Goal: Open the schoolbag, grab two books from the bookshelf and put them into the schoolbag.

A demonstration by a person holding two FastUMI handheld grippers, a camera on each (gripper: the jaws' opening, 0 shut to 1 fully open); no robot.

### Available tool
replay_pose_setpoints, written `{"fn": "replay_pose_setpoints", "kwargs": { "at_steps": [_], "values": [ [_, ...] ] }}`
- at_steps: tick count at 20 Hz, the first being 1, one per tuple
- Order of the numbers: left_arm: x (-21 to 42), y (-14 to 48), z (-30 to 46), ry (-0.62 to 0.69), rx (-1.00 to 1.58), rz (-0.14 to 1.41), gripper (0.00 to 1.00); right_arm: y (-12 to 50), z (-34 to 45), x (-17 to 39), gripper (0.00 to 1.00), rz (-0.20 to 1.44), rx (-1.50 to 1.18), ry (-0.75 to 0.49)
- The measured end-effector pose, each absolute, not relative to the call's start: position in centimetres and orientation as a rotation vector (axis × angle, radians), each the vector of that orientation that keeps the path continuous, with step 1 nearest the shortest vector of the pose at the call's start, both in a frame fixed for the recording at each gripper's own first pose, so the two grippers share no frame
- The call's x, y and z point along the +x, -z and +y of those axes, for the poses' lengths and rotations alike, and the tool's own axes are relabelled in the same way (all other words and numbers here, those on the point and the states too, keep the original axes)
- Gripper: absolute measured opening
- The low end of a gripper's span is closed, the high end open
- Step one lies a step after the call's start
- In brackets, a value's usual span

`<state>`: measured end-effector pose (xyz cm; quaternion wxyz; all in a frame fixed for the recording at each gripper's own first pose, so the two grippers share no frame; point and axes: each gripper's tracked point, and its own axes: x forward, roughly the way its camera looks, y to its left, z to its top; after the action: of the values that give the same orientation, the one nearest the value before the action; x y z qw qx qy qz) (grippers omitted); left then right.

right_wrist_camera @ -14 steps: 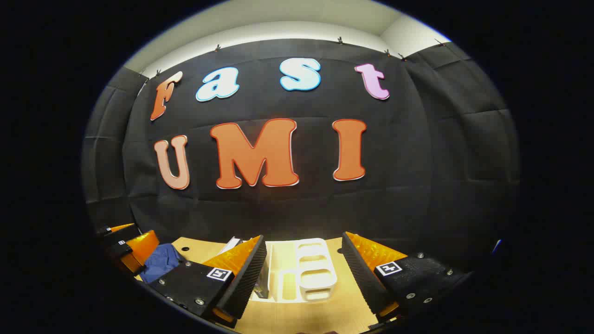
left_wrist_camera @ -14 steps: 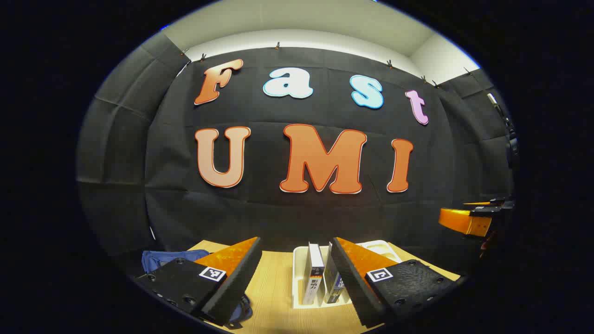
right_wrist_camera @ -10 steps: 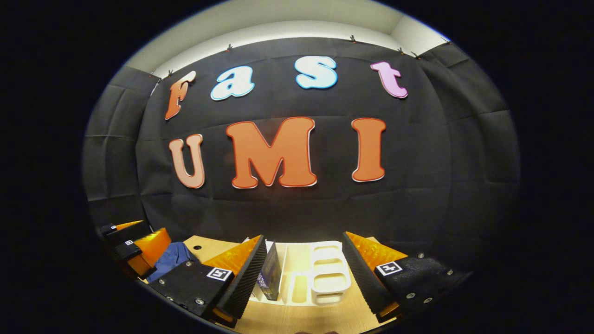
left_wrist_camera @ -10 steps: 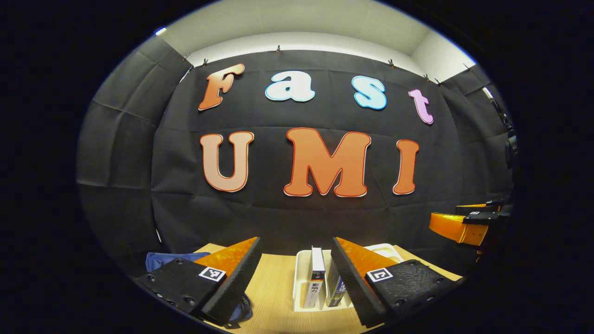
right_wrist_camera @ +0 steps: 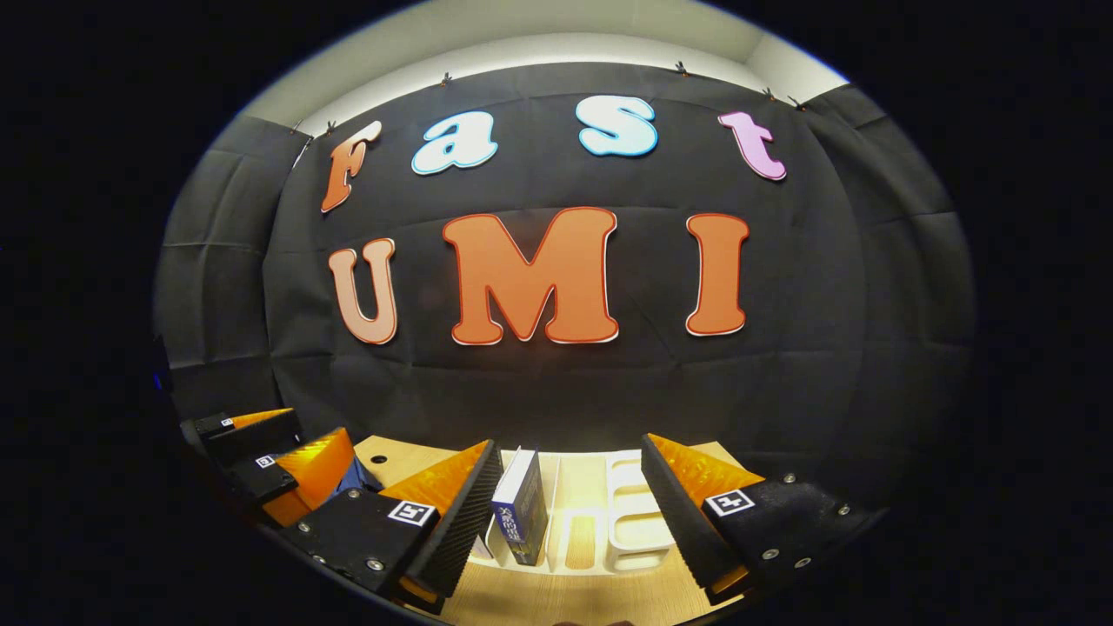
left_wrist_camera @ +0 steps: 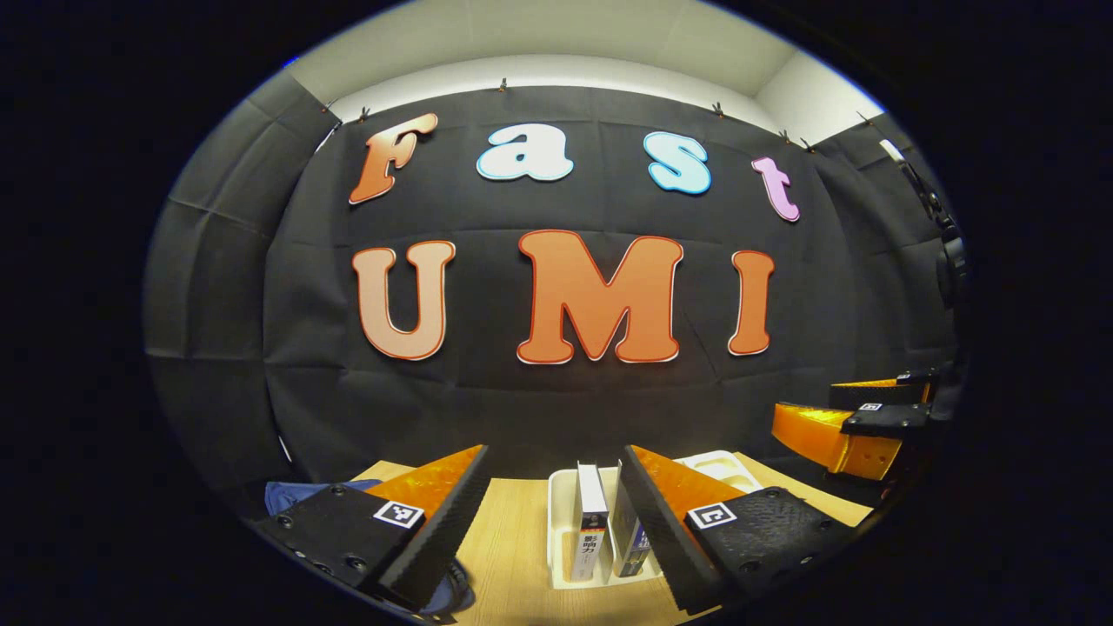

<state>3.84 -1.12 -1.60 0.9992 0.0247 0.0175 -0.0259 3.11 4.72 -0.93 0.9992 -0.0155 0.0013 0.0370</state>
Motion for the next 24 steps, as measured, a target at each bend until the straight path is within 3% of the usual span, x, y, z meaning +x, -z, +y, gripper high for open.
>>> {"fn": "replay_pose_setpoints", "kwargs": {
  "at_steps": [8,24],
  "values": [
    [5.9,3.0,0.9,0.092,0.052,0.087,0.95,2.2,5.4,4.5,0.97,0.047,-0.011,-0.003],
    [6.0,3.0,2.5,0.073,0.042,0.085,0.95,2.2,6.9,4.9,0.97,0.06,-0.036,-0.039]
  ]
}}
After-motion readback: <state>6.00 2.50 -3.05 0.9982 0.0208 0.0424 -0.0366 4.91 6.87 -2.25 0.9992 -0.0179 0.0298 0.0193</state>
